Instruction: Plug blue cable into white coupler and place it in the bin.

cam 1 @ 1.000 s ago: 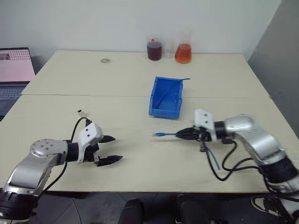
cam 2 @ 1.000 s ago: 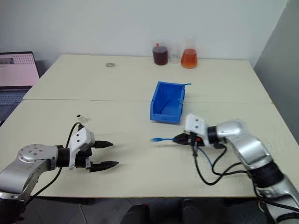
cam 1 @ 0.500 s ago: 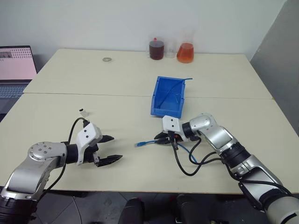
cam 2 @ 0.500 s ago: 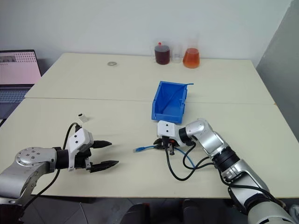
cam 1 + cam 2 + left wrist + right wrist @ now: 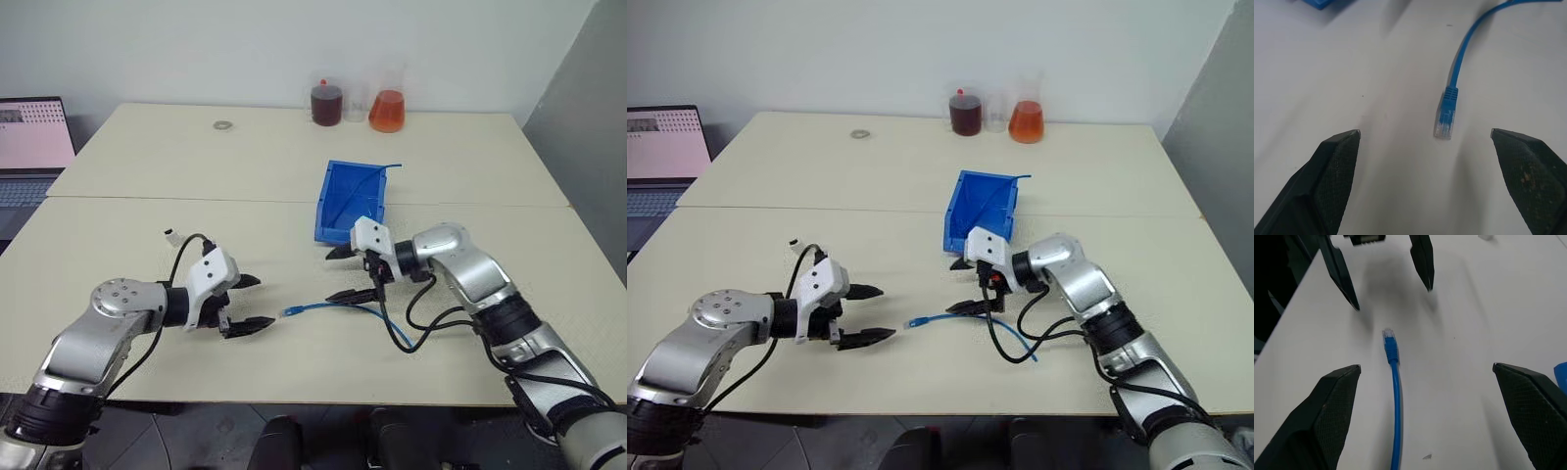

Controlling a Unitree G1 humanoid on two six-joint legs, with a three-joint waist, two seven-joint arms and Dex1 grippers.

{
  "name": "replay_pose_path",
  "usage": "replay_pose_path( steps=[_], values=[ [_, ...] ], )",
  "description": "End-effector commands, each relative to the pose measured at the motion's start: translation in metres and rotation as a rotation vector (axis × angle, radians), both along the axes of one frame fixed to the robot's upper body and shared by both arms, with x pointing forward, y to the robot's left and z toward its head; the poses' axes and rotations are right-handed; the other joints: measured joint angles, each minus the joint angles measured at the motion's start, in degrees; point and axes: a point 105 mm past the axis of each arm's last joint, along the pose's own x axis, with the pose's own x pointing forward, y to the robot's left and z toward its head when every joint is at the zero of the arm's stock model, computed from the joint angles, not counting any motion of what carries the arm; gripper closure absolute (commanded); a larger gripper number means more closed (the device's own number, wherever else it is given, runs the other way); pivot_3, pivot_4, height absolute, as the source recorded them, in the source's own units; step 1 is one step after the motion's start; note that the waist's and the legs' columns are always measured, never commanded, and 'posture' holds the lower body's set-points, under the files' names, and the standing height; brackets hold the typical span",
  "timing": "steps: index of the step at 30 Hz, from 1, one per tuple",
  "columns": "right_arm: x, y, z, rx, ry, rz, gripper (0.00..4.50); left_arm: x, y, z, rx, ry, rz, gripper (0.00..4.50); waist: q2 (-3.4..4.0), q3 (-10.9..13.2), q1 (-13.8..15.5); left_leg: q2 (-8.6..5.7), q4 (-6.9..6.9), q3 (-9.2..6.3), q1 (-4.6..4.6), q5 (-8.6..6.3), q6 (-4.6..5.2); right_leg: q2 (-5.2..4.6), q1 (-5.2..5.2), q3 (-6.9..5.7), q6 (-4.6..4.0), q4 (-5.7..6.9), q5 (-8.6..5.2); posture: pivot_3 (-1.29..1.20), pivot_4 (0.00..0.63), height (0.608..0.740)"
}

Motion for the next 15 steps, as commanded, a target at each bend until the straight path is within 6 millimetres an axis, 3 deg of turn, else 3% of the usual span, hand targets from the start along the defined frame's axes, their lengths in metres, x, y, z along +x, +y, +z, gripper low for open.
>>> replay_pose_path(
  steps=[1, 5, 15],
  values=[
    [-0.012, -0.009, 0.004, -0.028, -0.063, 0.000, 0.03, -0.003, 0.007, -0.005, 0.046, -0.009, -0.037, 0.00, 0.00, 0.0, 0.0, 0.00, 0.00, 0.00, 0.00, 0.00, 0.00, 0.00, 0.00, 0.00, 0.01, 0.00, -0.01, 0.00, 0.150, 0.740],
    [-0.020, -0.016, -0.004, -0.078, -0.140, -0.041, 0.03, -0.002, 0.012, -0.018, 0.084, -0.007, -0.043, 0.00, 0.01, 0.0, 0.0, -0.01, 0.01, 0.02, 0.02, 0.00, 0.00, 0.00, 0.00, 0.02, 0.25, 0.02, -0.15, 0.00, 0.150, 0.740],
    [-0.029, -0.005, -0.008, -0.016, -0.129, -0.137, 0.03, 0.006, -0.010, -0.030, 0.075, -0.025, -0.061, 0.00, -0.01, 0.0, 0.2, -0.02, 0.07, 0.01, 0.05, 0.00, 0.00, 0.04, 0.07, 0.04, 0.30, 0.03, -0.13, 0.00, 0.150, 0.740]
  ],
)
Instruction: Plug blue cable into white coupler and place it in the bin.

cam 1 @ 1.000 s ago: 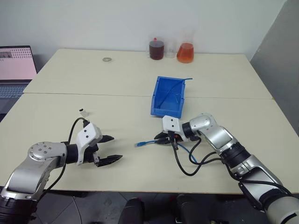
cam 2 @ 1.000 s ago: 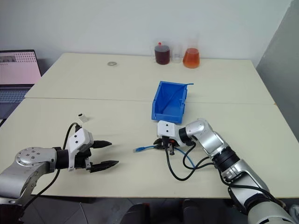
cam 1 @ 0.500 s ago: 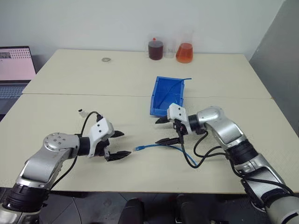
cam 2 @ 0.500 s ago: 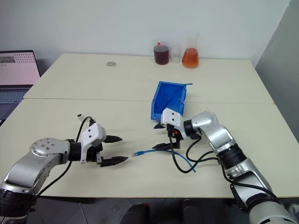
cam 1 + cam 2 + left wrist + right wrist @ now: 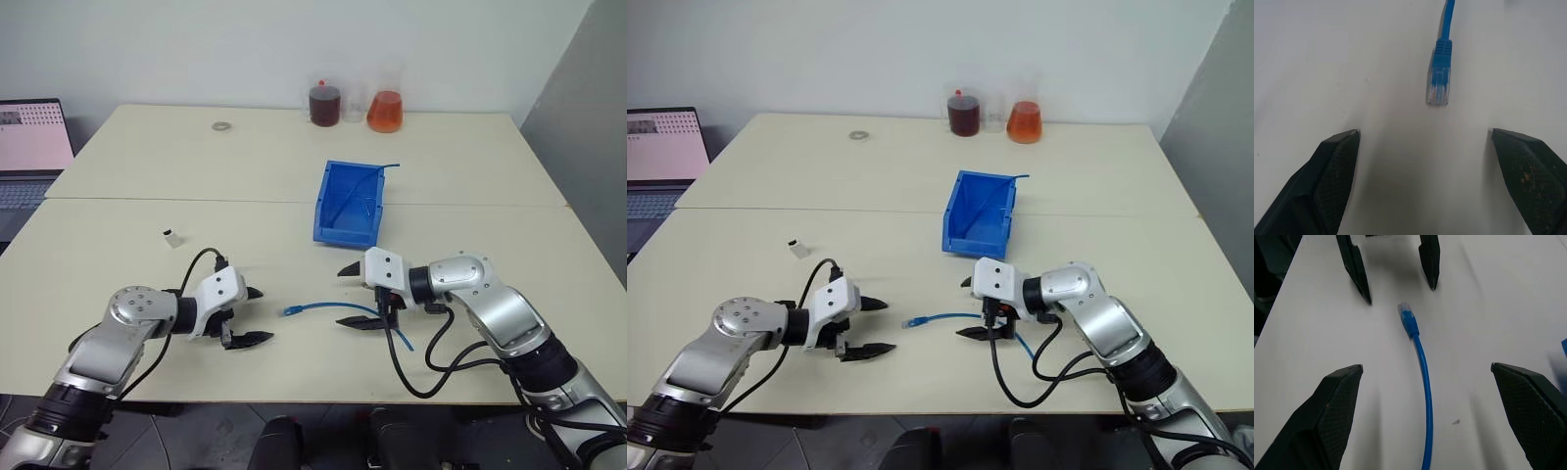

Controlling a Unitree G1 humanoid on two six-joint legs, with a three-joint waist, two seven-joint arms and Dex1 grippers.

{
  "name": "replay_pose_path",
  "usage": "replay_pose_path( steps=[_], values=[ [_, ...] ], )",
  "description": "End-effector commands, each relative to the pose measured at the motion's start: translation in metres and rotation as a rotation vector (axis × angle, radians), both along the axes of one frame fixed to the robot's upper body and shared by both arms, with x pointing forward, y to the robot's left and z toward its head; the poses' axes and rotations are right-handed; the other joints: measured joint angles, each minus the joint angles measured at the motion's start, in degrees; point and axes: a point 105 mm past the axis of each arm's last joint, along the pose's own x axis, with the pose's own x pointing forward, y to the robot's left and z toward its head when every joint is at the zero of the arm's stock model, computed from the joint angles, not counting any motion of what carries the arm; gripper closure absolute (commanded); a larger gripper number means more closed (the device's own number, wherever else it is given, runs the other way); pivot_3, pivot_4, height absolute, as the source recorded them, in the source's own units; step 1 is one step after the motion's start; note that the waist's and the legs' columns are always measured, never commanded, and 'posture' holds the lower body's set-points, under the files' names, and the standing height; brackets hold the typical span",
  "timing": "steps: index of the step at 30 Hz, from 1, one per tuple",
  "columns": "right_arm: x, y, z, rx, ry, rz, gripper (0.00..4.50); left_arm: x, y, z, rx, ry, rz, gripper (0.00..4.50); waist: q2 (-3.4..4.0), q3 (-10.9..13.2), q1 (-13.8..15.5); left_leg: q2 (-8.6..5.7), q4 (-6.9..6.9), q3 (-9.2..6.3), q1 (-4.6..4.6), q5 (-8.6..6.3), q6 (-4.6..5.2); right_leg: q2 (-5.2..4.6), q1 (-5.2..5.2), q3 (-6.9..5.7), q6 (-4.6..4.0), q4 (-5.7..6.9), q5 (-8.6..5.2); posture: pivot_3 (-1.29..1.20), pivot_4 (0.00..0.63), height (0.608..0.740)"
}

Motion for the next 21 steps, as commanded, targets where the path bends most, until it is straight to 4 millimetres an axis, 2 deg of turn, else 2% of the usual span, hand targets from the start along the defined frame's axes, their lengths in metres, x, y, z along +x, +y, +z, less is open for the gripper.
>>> replay_pose_path(
  steps=[1, 4, 7, 16, 21],
  values=[
    [-0.003, 0.000, 0.008, 0.026, -0.023, -0.021, 0.03, 0.002, -0.006, -0.005, 0.016, 0.000, -0.011, 0.00, 0.00, 0.0, 0.3, -0.02, 0.00, -0.02, 0.00, 0.00, 0.00, -0.02, 0.02, -0.02, 0.00, -0.01, 0.00, 0.00, 0.150, 0.740],
    [-0.004, -0.004, 0.009, 0.028, -0.019, -0.033, 0.03, 0.002, -0.005, -0.008, 0.031, 0.012, -0.014, 0.00, 0.00, 0.0, 0.3, -0.03, 0.02, 0.01, 0.01, 0.00, 0.00, -0.05, 0.03, -0.01, 0.03, -0.01, 0.02, 0.00, 0.150, 0.740],
    [-0.004, -0.006, 0.012, 0.036, -0.017, -0.041, 0.00, 0.000, -0.004, -0.013, 0.046, 0.033, -0.027, 0.45, 0.00, 0.0, 0.2, -0.04, 0.02, 0.02, 0.04, 0.00, 0.00, -0.05, 0.04, -0.01, 0.04, -0.01, 0.02, 0.00, 0.150, 0.740],
    [-0.007, -0.008, 0.023, 0.073, -0.018, -0.073, 0.00, -0.010, -0.018, -0.031, 0.064, 0.105, -0.065, 2.53, 0.06, -0.1, 0.2, -0.04, 0.01, 0.01, 0.24, 0.00, 0.00, -0.04, 0.26, 0.00, 0.04, -0.02, 0.01, 0.00, 0.150, 0.740],
    [-0.018, -0.011, 0.024, 0.077, 0.020, -0.054, 0.00, -0.013, -0.017, -0.036, 0.065, 0.123, -0.062, 3.56, 0.12, -0.3, 0.2, -0.04, 0.01, 0.01, 0.31, 0.00, 0.00, -0.08, 0.33, 0.01, 0.05, -0.03, 0.01, 0.00, 0.150, 0.740]
  ],
)
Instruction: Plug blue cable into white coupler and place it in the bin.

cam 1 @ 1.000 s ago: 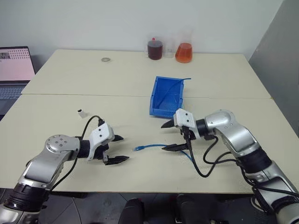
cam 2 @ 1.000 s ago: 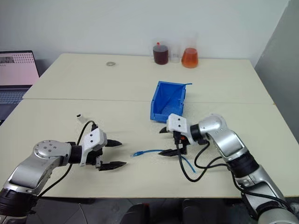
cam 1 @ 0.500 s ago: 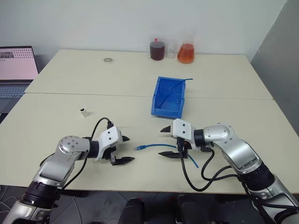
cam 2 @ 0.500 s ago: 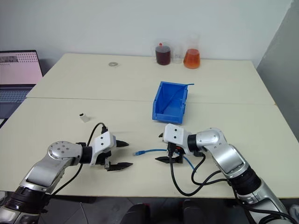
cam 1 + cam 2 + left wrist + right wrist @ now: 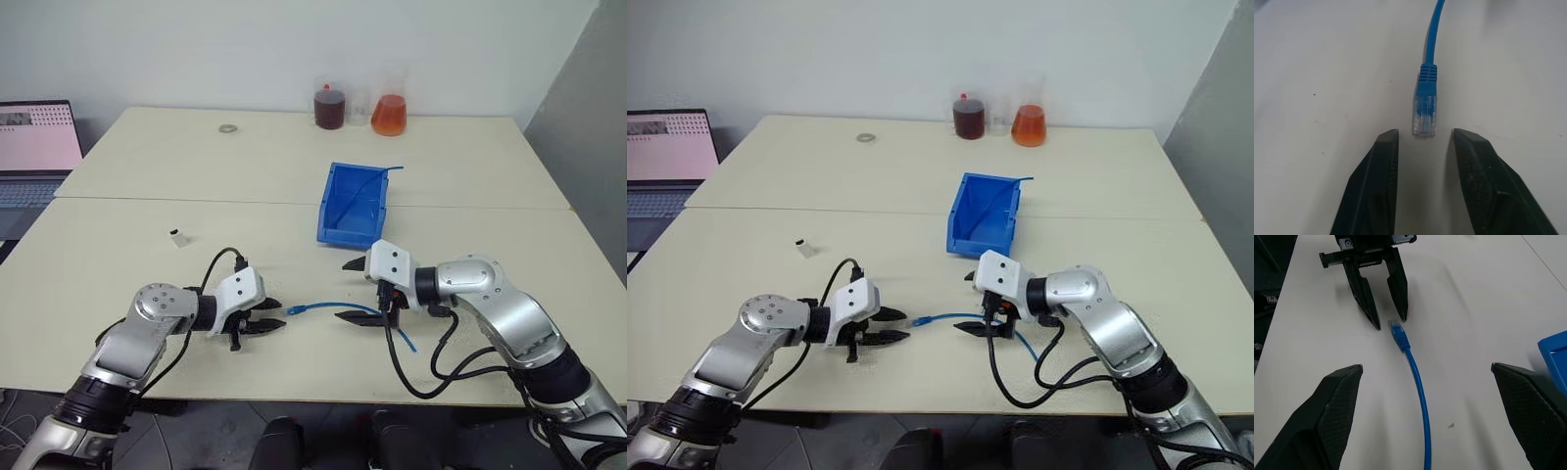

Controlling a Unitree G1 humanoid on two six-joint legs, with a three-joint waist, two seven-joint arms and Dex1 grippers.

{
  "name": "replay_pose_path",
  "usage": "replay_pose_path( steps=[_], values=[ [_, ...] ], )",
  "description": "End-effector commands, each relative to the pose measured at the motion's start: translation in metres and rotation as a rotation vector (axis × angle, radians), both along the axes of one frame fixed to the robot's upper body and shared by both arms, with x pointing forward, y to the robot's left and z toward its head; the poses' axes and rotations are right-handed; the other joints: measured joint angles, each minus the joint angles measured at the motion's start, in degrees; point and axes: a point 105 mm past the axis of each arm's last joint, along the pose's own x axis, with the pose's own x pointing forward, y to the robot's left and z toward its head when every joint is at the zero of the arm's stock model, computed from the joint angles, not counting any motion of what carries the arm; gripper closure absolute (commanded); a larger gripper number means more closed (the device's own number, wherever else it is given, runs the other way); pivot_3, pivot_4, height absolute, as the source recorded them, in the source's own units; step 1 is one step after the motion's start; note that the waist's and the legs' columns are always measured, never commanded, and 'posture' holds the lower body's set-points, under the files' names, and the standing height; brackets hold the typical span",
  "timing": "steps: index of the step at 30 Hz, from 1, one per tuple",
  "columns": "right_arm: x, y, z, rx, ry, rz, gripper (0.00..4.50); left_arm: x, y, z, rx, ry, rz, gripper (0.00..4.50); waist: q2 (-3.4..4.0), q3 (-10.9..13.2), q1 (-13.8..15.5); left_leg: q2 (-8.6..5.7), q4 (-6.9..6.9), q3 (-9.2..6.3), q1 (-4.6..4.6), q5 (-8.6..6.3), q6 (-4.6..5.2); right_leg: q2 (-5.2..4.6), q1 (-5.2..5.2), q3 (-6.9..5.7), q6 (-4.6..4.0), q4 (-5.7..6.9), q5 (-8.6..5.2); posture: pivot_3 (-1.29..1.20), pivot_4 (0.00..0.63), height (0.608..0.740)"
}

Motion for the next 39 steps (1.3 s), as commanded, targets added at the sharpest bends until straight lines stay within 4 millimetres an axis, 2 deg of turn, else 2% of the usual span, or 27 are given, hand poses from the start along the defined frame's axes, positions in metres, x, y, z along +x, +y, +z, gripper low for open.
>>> replay_pose_path(
  steps=[1, 4, 11, 16, 21, 29, 34, 39],
  values=[
    [-0.012, -0.002, 0.013, 0.037, -0.005, 0.028, 0.00, -0.014, 0.001, -0.028, 0.055, 0.109, -0.003, 3.73, 0.01, 0.0, 0.0, 0.00, 0.00, 0.01, 0.01, 0.00, 0.00, 0.00, 0.00, 0.00, 0.00, 0.00, 0.00, 0.00, 0.150, 0.740],
    [-0.016, -0.003, 0.012, 0.046, 0.020, 0.031, 0.00, -0.016, 0.002, -0.029, 0.054, 0.118, -0.008, 4.27, 0.01, 0.0, 0.0, 0.00, -0.01, 0.04, 0.08, 0.00, 0.00, 0.01, 0.04, 0.00, 0.01, 0.00, 0.01, 0.00, 0.150, 0.740],
    [-0.023, -0.012, 0.013, 0.086, 0.061, 0.019, 0.00, -0.010, 0.003, -0.023, 0.004, 0.111, 0.028, 4.27, 0.01, -0.1, -0.1, 0.00, -0.03, 0.05, 0.10, 0.00, 0.00, 0.02, 0.05, 0.01, 0.01, 0.00, 0.00, 0.00, 0.150, 0.740],
    [-0.035, -0.020, 0.013, 0.125, 0.143, 0.017, 0.00, -0.014, -0.005, -0.002, -0.115, 0.142, -0.012, 4.27, 0.00, 0.0, -0.1, 0.00, -0.02, 0.05, 0.09, 0.00, 0.00, 0.02, 0.04, 0.00, 0.01, -0.01, 0.00, 0.00, 0.150, 0.740],
    [-0.045, -0.020, 0.015, 0.206, 0.196, 0.003, 0.00, -0.014, -0.008, 0.018, -0.175, 0.175, -0.051, 4.27, -0.04, 0.0, -0.3, 0.04, -0.04, 0.01, 0.01, 0.00, 0.00, 0.10, -0.02, 0.01, 0.00, -0.03, 0.00, 0.00, 0.150, 0.740],
    [-0.053, -0.020, 0.009, 0.275, 0.261, -0.018, 0.00, 0.007, -0.025, 0.061, -0.343, 0.152, -0.040, 4.27, -0.11, 0.0, -0.3, 0.05, -0.01, -0.03, -0.06, 0.00, 0.00, 0.16, -0.06, -0.01, 0.02, -0.03, 0.00, 0.00, 0.150, 0.740],
    [-0.048, -0.021, 0.001, 0.304, 0.317, -0.048, 0.00, 0.009, -0.036, 0.083, -0.469, 0.199, -0.053, 4.27, -0.12, 0.0, -0.5, 0.06, -0.03, -0.03, -0.08, 0.00, 0.00, 0.19, -0.06, -0.01, 0.02, -0.06, 0.00, 0.00, 0.150, 0.740],
    [-0.032, -0.021, -0.007, 0.356, 0.391, -0.107, 0.00, -0.002, -0.040, 0.089, -0.507, 0.264, -0.098, 4.27, -0.14, 0.0, -0.5, 0.11, -0.03, -0.06, -0.05, 0.00, 0.00, 0.24, -0.06, 0.02, 0.02, -0.04, 0.00, 0.00, 0.150, 0.740]
  ],
)
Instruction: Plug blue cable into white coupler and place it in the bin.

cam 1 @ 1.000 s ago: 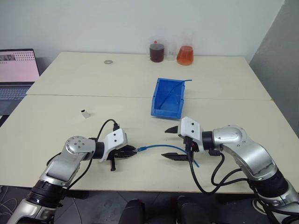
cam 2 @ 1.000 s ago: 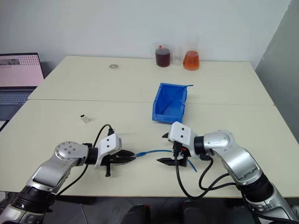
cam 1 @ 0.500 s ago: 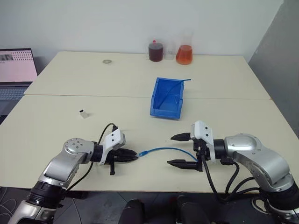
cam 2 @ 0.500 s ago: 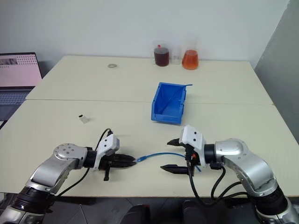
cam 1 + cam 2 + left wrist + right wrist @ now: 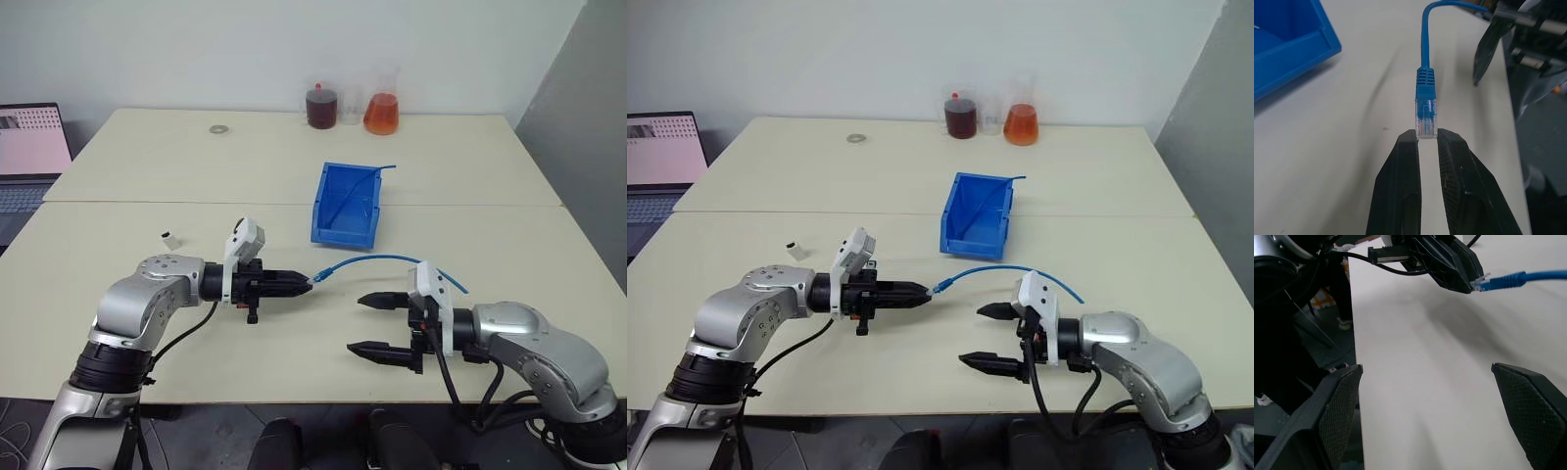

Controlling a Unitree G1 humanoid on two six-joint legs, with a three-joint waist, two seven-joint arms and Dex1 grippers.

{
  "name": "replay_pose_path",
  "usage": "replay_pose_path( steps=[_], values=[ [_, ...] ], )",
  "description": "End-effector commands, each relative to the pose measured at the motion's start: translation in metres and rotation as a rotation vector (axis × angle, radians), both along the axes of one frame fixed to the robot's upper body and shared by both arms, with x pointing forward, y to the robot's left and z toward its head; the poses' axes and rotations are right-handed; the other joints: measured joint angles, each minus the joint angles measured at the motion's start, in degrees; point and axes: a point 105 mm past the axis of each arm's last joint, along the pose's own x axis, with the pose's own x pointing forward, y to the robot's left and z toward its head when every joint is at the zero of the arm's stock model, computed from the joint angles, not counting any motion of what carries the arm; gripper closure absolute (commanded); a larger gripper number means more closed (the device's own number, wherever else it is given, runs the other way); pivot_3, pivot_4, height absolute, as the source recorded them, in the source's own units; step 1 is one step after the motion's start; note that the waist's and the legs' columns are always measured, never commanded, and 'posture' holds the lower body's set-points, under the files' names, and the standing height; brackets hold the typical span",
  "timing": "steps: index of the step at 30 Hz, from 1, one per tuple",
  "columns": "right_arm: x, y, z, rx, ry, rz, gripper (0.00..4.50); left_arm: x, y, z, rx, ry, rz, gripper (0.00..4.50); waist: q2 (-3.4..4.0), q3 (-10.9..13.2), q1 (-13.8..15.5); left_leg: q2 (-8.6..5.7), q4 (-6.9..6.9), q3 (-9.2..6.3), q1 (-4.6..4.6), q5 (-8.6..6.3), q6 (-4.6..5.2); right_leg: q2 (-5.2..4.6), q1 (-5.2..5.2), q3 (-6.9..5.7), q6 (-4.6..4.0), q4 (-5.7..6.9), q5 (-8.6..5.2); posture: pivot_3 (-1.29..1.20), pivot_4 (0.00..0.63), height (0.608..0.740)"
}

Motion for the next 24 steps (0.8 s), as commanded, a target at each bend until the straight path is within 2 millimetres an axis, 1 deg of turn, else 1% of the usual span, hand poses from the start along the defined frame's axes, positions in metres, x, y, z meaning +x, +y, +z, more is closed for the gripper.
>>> replay_pose_path(
  steps=[1, 4, 7, 12, 17, 24],
  values=[
    [0.014, -0.002, 0.004, 0.042, 0.023, -0.042, 0.00, -0.009, -0.003, 0.020, -0.049, -0.021, -0.051, 4.27, 0.00, 0.0, 0.1, 0.00, 0.00, -0.01, 0.00, 0.00, 0.00, 0.00, 0.00, 0.00, 0.00, 0.00, 0.00, 0.00, 0.150, 0.740],
    [0.022, -0.001, 0.007, 0.075, 0.047, -0.055, 0.00, -0.010, -0.002, 0.023, -0.064, -0.013, -0.054, 4.27, 0.00, 0.0, 0.1, -0.02, 0.01, 0.03, 0.01, 0.00, 0.00, -0.01, 0.00, 0.02, 0.00, 0.00, 0.00, 0.00, 0.150, 0.740],
    [0.026, 0.002, 0.016, 0.121, 0.060, -0.045, 0.00, -0.016, -0.002, 0.022, -0.055, 0.000, -0.085, 4.27, 0.00, 0.0, 0.1, -0.01, 0.00, 0.00, -0.01, 0.00, 0.00, 0.00, -0.01, 0.01, 0.00, -0.01, 0.00, 0.00, 0.150, 0.740],
    [0.023, 0.013, 0.034, 0.183, 0.074, 0.014, 0.00, -0.025, -0.004, 0.021, -0.042, 0.016, -0.118, 4.27, 0.00, 0.0, 0.1, 0.00, -0.01, 0.00, -0.04, 0.00, 0.00, -0.01, -0.02, 0.02, -0.01, -0.02, 0.00, 0.00, 0.150, 0.740],
    [0.022, 0.026, 0.037, 0.198, 0.086, 0.043, 0.00, -0.026, -0.007, 0.022, -0.044, 0.014, -0.125, 4.27, 0.00, 0.0, 0.1, -0.01, -0.01, 0.00, -0.04, 0.00, 0.00, -0.01, -0.02, 0.02, -0.01, -0.02, 0.00, 0.00, 0.150, 0.740],
    [0.023, 0.032, 0.041, 0.206, 0.097, 0.074, 0.00, -0.026, -0.007, 0.022, -0.030, 0.005, -0.130, 4.27, 0.00, 0.0, 0.1, -0.01, -0.01, 0.00, -0.05, 0.00, 0.00, -0.01, -0.04, 0.02, -0.01, -0.02, 0.00, 0.00, 0.150, 0.740]
  ],
)
